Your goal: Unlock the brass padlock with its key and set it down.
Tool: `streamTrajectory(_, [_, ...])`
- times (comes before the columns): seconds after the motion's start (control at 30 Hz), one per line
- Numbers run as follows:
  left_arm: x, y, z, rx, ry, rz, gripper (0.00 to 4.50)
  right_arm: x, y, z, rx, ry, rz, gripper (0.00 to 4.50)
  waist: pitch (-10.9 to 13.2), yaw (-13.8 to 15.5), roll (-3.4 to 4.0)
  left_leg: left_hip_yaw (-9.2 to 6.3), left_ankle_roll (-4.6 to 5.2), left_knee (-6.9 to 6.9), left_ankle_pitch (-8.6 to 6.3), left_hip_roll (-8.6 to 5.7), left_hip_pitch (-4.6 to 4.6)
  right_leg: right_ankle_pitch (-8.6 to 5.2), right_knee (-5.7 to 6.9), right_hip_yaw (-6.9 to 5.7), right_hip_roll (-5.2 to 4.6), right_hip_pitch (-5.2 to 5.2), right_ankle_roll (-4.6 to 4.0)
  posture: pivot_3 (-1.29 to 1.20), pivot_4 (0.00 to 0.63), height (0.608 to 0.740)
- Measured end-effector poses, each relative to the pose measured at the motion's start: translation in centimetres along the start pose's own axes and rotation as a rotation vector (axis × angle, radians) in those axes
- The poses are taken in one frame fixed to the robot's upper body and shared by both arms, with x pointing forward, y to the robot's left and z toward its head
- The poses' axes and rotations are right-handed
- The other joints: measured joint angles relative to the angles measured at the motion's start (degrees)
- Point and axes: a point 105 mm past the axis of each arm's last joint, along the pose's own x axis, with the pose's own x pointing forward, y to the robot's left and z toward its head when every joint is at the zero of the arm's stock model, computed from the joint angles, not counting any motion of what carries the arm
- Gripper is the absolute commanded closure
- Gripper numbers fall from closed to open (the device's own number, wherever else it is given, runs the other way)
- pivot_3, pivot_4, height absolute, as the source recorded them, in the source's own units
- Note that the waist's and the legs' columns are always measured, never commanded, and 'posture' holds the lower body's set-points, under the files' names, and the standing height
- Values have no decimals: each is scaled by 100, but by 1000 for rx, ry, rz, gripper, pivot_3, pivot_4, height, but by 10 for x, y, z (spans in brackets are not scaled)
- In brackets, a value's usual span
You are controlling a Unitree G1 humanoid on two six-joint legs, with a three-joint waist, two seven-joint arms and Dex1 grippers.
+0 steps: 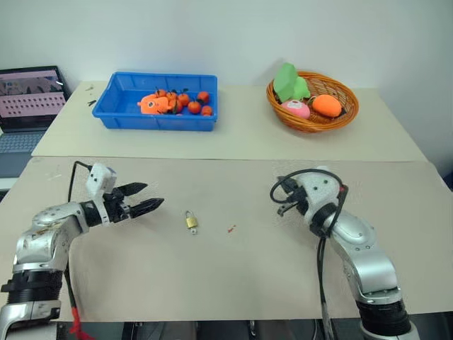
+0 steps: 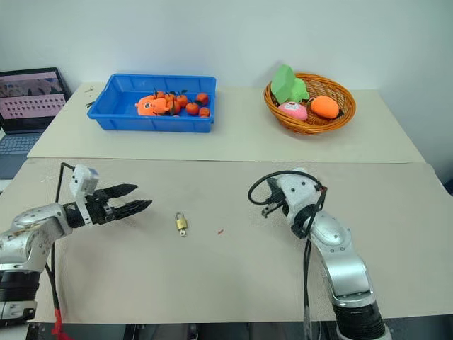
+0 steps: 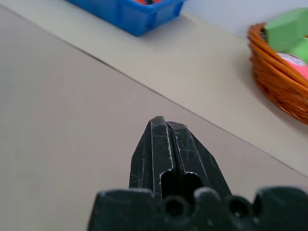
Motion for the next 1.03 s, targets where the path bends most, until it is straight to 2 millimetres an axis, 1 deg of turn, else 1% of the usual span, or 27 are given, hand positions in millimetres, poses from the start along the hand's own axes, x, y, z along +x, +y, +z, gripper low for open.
streamTrajectory(0.07, [-5, 7, 3, 36, -36, 72, 33, -5, -8, -7, 14, 29, -77, 4500, 0, 1, 0, 1, 0, 0, 0, -2, 0, 0, 0, 0, -2, 1, 0, 0, 150, 740])
streamTrajectory(0.1, [-6, 13, 8, 47, -96, 150, 33, -8, -13, -12, 31, 46, -128, 4500, 0, 5, 1, 2, 0, 3, 0, -2, 2, 0, 3, 1, -6, 4, 0, 0, 150, 740])
streamTrajectory(0.13, [-6, 14, 9, 51, -115, 178, 33, -9, -15, -13, 36, 51, -144, 4500, 0, 11, 1, 2, 0, 2, 0, -3, 2, 1, 0, 0, -7, 5, 2, 0, 150, 740])
streamTrajectory(0.17, [-5, 18, 10, 46, -151, 247, 33, -11, -18, -15, 35, 58, -172, 4500, 0, 18, 1, 3, 0, 4, 0, -6, 2, 3, -3, 1, -9, 8, 5, 0, 150, 740])
streamTrajectory(0.23, [-2, 19, 12, 20, -231, 350, 33, -14, -23, -18, 36, 69, -221, 4500, -2, 39, -1, 4, 0, 4, 0, -6, 1, 7, -8, 3, -11, 8, 10, 0, 150, 740])
streamTrajectory(0.33, [2, 14, 8, -19, -270, 422, 33, -16, -27, -20, 36, 79, -255, 4500, -2, 67, -1, 6, 0, 4, 0, -7, 0, 8, -6, 5, -12, 7, 11, 0, 150, 740])
streamTrajectory(0.5, [10, 6, 8, -32, -286, 461, 33, -17, -29, -26, 28, 103, -266, 4500, -2, 73, -1, 7, 0, 4, 0, -7, 6, 8, -3, 6, -6, 9, 10, 0, 150, 740])
streamTrajectory(0.63, [8, 9, 8, -30, -285, 495, 33, -16, -31, -32, 22, 122, -269, 4500, -2, 73, -1, 7, 0, 4, 0, -7, 5, 8, -6, 6, -6, 10, 11, 0, 150, 740])
streamTrajectory(0.83, [5, 13, 7, -36, -287, 533, 33, -18, -36, -35, 22, 127, -291, 4500, -2, 78, -1, 7, 0, 4, 0, -8, 5, 8, -7, 6, -7, 11, 11, 0, 150, 740])
streamTrajectory(1.03, [3, 21, 2, -76, -292, 591, 33, -24, -40, -51, 29, 175, -326, 4500, -2, 72, -1, 8, 0, 4, 0, -8, 5, 8, -7, 7, -7, 11, 11, 0, 150, 740])
